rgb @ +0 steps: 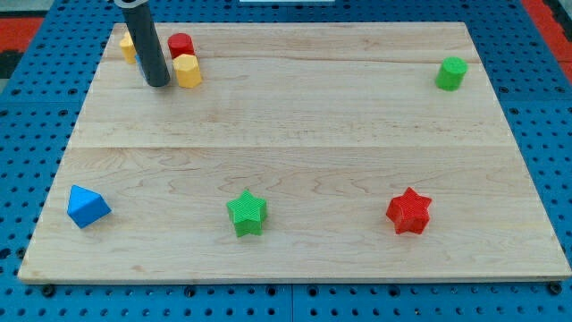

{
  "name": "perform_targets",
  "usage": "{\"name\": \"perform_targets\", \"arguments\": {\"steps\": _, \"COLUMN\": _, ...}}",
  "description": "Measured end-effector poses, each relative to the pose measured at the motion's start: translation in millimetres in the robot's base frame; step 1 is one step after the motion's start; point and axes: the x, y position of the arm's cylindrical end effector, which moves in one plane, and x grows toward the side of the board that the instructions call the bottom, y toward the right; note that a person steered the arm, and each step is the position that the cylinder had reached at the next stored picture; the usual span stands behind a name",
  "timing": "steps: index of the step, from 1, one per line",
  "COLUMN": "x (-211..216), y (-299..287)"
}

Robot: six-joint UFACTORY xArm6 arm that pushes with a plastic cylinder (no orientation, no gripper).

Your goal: Push the blue cube to the left of the yellow hexagon

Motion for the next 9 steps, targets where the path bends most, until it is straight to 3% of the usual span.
{"name": "perform_targets", "arguments": {"steps": 2, "x": 27.4, "y": 20.5}}
{"name": "perform_targets", "arguments": {"steps": 9, "x": 21.9, "y": 20.8}}
